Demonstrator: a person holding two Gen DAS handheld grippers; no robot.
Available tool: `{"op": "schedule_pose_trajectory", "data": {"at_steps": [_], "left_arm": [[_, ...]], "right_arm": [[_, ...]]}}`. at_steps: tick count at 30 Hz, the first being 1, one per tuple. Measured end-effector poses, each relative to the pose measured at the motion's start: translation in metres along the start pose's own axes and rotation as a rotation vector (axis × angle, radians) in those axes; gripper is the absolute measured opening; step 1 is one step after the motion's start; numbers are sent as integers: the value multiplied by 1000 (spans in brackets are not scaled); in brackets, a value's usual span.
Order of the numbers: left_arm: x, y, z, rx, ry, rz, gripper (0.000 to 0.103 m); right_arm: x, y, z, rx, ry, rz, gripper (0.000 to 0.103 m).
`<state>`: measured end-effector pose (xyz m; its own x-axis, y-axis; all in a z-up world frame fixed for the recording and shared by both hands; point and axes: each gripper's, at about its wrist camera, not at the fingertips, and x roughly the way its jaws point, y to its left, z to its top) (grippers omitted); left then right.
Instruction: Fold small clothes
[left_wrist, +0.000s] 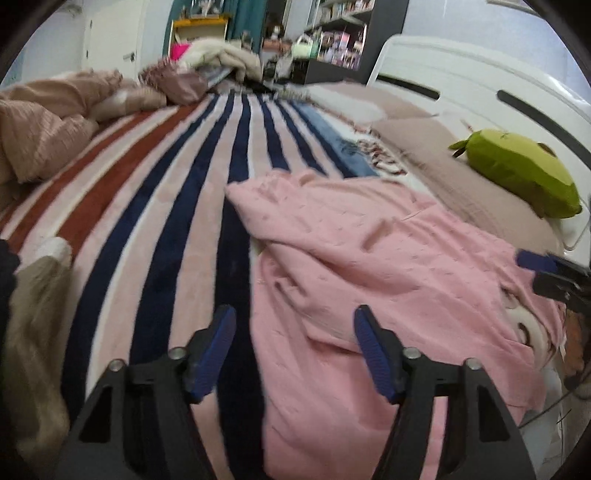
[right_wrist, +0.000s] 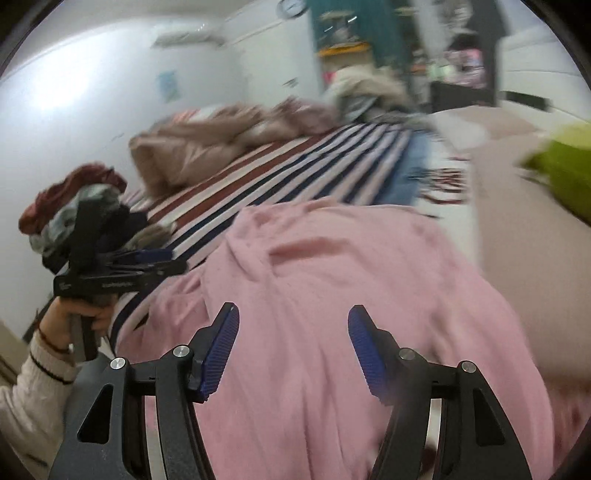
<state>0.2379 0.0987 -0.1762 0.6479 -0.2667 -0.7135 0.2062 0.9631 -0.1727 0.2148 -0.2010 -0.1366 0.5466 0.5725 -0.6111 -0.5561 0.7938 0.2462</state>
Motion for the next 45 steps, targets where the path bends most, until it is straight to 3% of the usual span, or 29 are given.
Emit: {"op": "schedule_pose_trajectory", "data": {"at_steps": [2, 5, 6, 9, 10, 12, 14, 15, 16, 18, 23, 28, 32, 33, 34, 35, 36, 38, 42, 45], "left_arm": [[11, 10, 2, 10, 30, -7, 52], [19, 24, 1, 6, 39, -4, 31], [21, 30, 0, -10, 40, -15, 29], [25, 38, -4, -22, 45, -32, 29], [25, 41, -4, -26, 42, -39, 30], [27, 45, -4, -35, 49, -55, 38], [29, 45, -1, -30, 50, -58, 43], [29, 46, 1, -27, 48, -66, 46], [30, 46, 3, -27, 48, -81, 47], [33, 43, 7, -18, 58, -112, 54], [46, 21, 12, 54, 90, -161, 58], [60, -2, 15, 100, 97, -92, 58], [63, -20, 17, 143, 84, -62, 58], [64, -23, 17, 158, 81, -44, 58], [65, -25, 17, 163, 78, -29, 58], [66, -25, 16, 159, 74, -22, 51], [66, -25, 17, 152, 69, -21, 34], [65, -22, 18, 143, 64, -14, 13], [54, -3, 17, 97, 25, 56, 8], [41, 8, 12, 103, -5, 128, 8]], "right_arm": [[37, 5, 22, -29, 51, 50, 54], [82, 22, 45, -92, 98, 90, 52], [95, 26, 50, -103, 115, 106, 52], [140, 42, 61, -144, 172, 128, 54], [152, 47, 63, -161, 189, 120, 60], [174, 56, 64, -186, 211, 122, 64], [193, 64, 66, -204, 227, 84, 62], [199, 65, 67, -211, 229, 35, 49], [204, 65, 68, -215, 235, -6, 24], [210, 58, 71, -188, 241, -51, 5], [204, 23, 78, -76, 185, -143, 4], [198, 2, 80, -48, 180, -209, 4], [184, 2, 81, 1, 174, -126, 5], [179, 3, 80, 5, 168, -112, 13], [174, 4, 80, 7, 160, -106, 30], [166, 6, 80, 6, 141, -104, 38], [159, 8, 78, 4, 132, -101, 47], [148, 10, 74, 4, 138, -82, 48], [138, 21, 60, -11, 198, -11, 59], [136, 26, 50, -44, 214, -61, 59]]}}
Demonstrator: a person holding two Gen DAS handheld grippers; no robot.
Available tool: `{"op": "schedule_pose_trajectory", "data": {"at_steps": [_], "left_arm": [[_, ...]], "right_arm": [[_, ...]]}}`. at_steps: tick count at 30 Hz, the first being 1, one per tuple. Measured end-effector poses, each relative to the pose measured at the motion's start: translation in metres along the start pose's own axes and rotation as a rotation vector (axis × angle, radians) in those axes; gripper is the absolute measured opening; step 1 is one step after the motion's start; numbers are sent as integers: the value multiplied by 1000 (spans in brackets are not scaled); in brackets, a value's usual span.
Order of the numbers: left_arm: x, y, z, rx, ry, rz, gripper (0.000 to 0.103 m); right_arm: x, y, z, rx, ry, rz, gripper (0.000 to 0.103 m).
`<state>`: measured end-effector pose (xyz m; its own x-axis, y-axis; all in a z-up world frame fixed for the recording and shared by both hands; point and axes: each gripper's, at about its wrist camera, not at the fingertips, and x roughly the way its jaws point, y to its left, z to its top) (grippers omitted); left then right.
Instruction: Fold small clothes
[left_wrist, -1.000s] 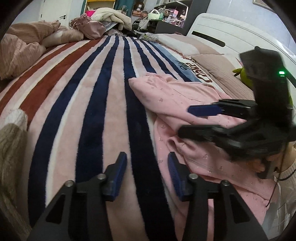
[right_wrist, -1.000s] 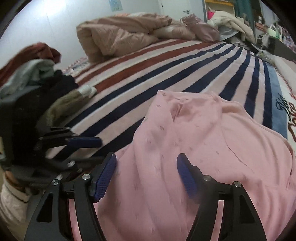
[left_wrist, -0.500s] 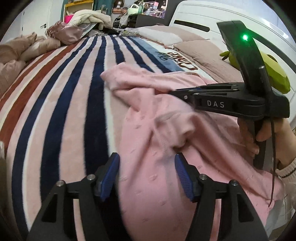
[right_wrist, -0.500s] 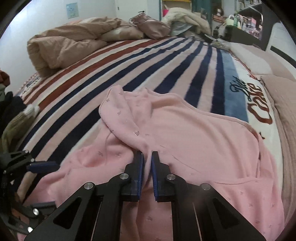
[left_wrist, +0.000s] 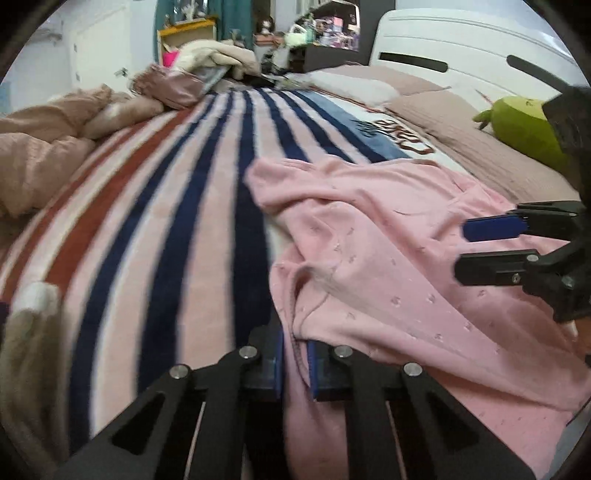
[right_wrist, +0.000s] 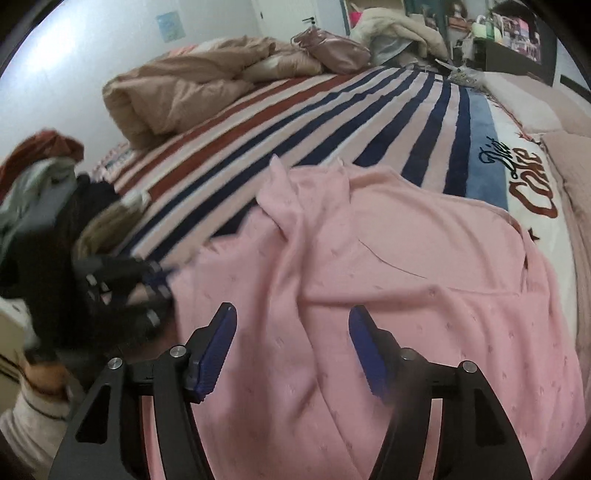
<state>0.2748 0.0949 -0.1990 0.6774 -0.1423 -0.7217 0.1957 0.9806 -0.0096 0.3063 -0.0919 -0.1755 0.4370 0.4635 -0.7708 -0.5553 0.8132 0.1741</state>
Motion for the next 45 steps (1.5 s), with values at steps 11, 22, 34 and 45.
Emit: {"op": "schedule_pose_trajectory", "data": {"at_steps": [11, 22, 34, 45], "left_arm": [[-9, 28, -20, -76, 4, -26, 31], [-56, 14, -17, -68, -131, -49, 47], [-139, -35, -23, -93, -287, -109, 67], [-156, -101, -43, -67, -283, -207, 73]], "right_arm": [[-2, -1, -40, -14, 97, 133, 56], [-19, -2, -60, -33, 9, -103, 4], [-99, -28, -113, 180, -165, -19, 29], [-213, -98, -264, 524, -368, -235, 40]]}}
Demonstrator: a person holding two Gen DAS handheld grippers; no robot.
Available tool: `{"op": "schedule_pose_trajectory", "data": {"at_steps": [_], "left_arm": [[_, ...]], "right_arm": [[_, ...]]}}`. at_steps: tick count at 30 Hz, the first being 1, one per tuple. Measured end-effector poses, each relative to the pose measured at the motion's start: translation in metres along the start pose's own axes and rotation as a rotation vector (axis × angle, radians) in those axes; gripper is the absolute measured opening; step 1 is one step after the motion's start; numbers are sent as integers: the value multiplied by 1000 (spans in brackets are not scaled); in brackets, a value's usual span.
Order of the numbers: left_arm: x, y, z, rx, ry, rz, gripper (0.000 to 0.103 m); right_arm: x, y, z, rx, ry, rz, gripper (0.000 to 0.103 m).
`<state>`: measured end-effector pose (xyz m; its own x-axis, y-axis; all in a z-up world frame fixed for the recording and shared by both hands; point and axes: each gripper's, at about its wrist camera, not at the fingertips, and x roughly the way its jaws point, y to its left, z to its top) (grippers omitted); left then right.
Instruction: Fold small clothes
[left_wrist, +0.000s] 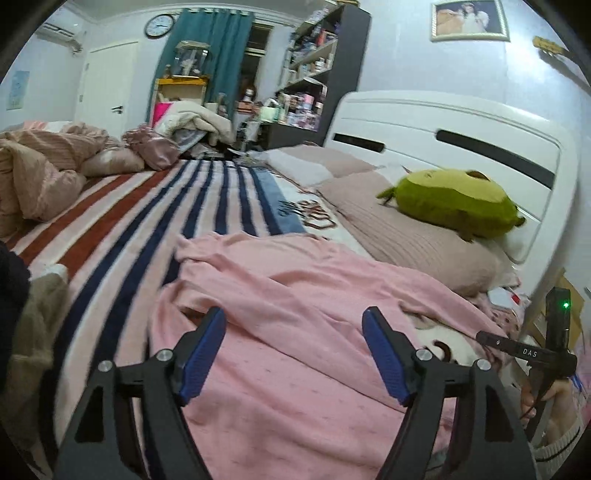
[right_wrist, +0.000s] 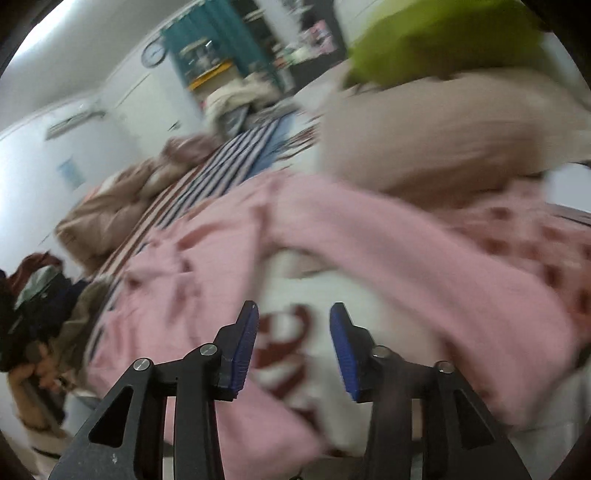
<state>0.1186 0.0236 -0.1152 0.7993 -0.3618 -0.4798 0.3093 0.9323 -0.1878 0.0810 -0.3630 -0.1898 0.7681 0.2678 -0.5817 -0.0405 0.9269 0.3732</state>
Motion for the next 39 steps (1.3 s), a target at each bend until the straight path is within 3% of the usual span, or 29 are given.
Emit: {"op": "schedule_pose_trajectory", "data": {"at_steps": [2, 4, 6, 9, 11, 12, 13, 15, 22, 29, 32, 39], "left_arm": [[1, -12, -3, 22, 15, 0, 73], [3, -20, -5, 33, 29, 5, 73], [5, -28, -6, 34, 41, -5, 73], [10, -36, -5, 39, 63, -28, 73], [12, -42, -5, 48, 76, -26, 74], [13, -46, -5, 54, 84, -23, 73], [14, -49, -5, 57, 89, -19, 73], [14, -54, -4, 64, 97, -13, 73], [11, -58, 1, 57, 82, -13, 73], [4, -53, 2, 40, 61, -12, 74], [-3, -46, -1, 35, 49, 2, 74], [-17, -23, -7, 15, 36, 34, 74]], "right_arm": [[-16, -7, -6, -78, -32, -84, 42], [-21, -21, -3, -101, -50, -164, 55], [-19, -37, 2, -105, -50, -231, 58], [2, -57, 6, -117, 67, -194, 61], [7, -58, 6, -127, 59, -166, 60], [8, -58, 5, -124, 52, -165, 53], [9, -57, 5, -123, 50, -171, 30], [10, -57, 4, -137, 40, -203, 8], [-9, -58, 16, -71, -39, -91, 3], [-29, -31, 41, -37, -75, 158, 3], [-29, -5, 49, -113, -79, 139, 3], [-22, 3, 53, -65, -56, 210, 3]]}}
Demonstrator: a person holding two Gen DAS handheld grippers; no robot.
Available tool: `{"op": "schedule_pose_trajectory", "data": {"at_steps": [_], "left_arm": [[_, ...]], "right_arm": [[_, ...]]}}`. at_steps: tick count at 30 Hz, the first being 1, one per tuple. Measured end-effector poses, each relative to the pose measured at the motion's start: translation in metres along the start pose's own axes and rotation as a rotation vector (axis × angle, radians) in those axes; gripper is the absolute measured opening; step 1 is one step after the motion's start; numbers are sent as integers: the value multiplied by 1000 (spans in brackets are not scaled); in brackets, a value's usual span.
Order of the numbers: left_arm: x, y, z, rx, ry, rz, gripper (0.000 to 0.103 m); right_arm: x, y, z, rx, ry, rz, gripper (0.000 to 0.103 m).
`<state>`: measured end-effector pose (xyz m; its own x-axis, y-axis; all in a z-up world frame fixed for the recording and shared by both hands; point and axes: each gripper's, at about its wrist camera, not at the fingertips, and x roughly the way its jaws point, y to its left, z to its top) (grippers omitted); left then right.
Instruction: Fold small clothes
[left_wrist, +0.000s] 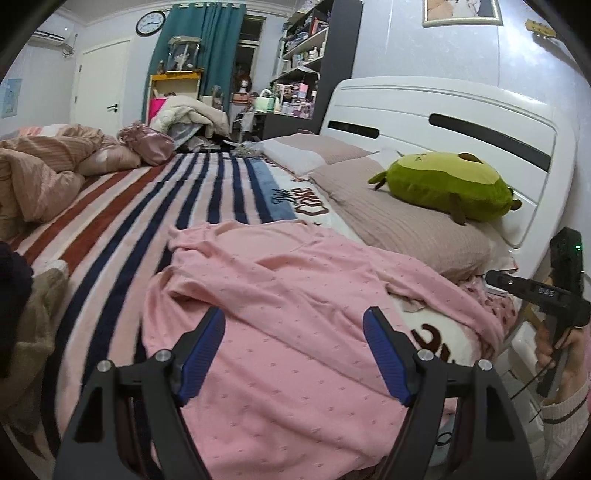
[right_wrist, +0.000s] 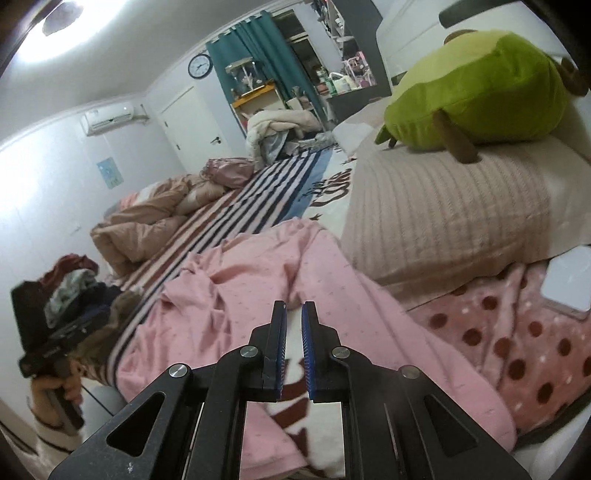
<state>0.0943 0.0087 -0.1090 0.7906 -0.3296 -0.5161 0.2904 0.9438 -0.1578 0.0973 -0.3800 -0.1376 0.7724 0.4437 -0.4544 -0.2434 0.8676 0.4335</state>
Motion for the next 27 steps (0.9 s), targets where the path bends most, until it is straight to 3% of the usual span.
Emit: {"op": "schedule_pose_trajectory", "data": {"at_steps": [2, 3, 5, 6, 10, 14, 15, 16, 18, 21, 27], "left_arm": [[-5, 5, -3, -12, -10, -5, 75], [-7, 7, -5, -16, -15, -9, 76], [-10, 12, -8, -14, -14, -3, 78], [-9, 13, -10, -12, -10, 6, 78], [-6, 17, -14, -32, 2, 4, 78], [-5, 14, -13, -20, 3, 10, 78], [-5, 13, -12, -17, 3, 11, 78], [-4, 13, -11, -18, 1, 10, 78], [-4, 12, -9, -25, -4, 4, 78], [-4, 14, -9, -32, -13, -4, 78], [-10, 32, -14, -66, -31, -15, 78]], "right_arm": [[-4, -1, -1, -8, -7, -33, 4], [-6, -7, -1, -4, -4, -60, 9], [-6, -23, -5, 2, 28, -132, 36], [-4, -29, -8, -2, 45, -165, 56], [17, -53, -29, -66, 163, -305, 62], [30, -66, -49, -126, 193, -385, 61], [30, -64, -50, -146, 191, -401, 53], [31, -61, -50, -166, 197, -417, 30], [31, -55, -48, -188, 186, -435, 5], [24, -49, -38, -161, 136, -435, 4], [0, -7, 0, -111, 50, -258, 4]]}}
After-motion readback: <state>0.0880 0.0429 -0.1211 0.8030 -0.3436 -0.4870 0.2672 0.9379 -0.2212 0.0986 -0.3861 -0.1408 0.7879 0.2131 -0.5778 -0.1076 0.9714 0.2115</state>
